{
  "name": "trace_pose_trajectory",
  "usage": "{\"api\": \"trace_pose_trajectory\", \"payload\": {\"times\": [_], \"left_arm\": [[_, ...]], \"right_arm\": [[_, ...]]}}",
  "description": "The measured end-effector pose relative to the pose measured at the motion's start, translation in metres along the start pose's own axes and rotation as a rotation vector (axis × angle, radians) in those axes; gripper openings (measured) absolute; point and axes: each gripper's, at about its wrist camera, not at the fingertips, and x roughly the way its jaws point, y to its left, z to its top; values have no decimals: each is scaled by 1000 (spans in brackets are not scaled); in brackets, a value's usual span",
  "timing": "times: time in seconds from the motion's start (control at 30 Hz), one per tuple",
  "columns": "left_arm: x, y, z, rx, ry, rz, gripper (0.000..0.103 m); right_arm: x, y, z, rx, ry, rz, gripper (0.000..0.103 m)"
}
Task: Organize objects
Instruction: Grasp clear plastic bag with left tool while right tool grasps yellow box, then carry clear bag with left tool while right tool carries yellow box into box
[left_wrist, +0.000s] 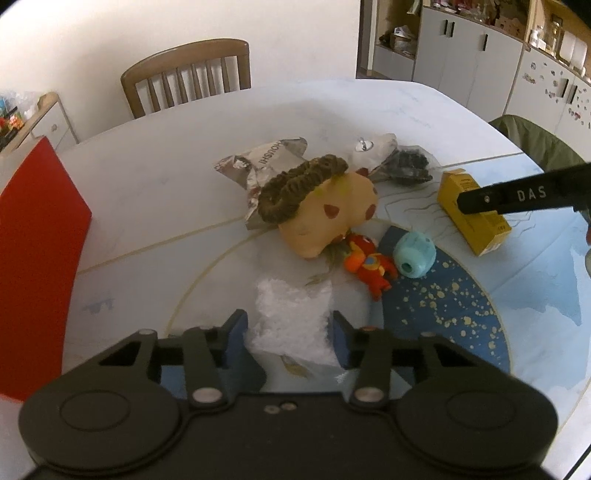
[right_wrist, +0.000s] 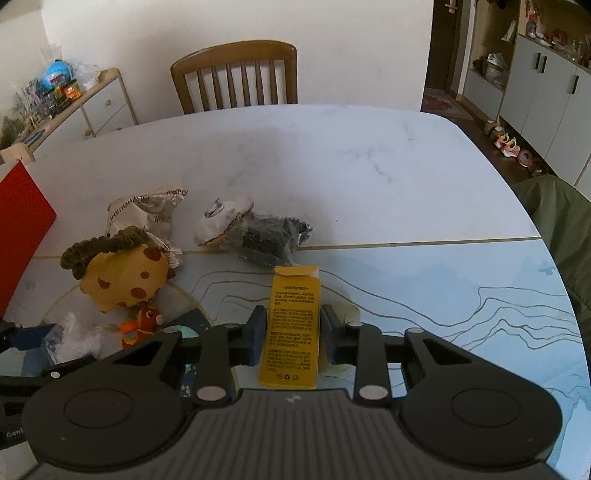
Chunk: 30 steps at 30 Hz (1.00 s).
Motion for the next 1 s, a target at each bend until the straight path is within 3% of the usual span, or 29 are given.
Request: {"api": "trace_pose_trajectory", "payload": {"times": [0.53, 1.0], "left_arm": [[-54, 20, 12, -99, -50, -13, 44], [-118, 53, 22, -148, -122, -35, 44]], "right_arm": [[-68, 14, -3, -14, -79, 77, 29], [-141, 73, 7, -116, -98, 212, 29]]}}
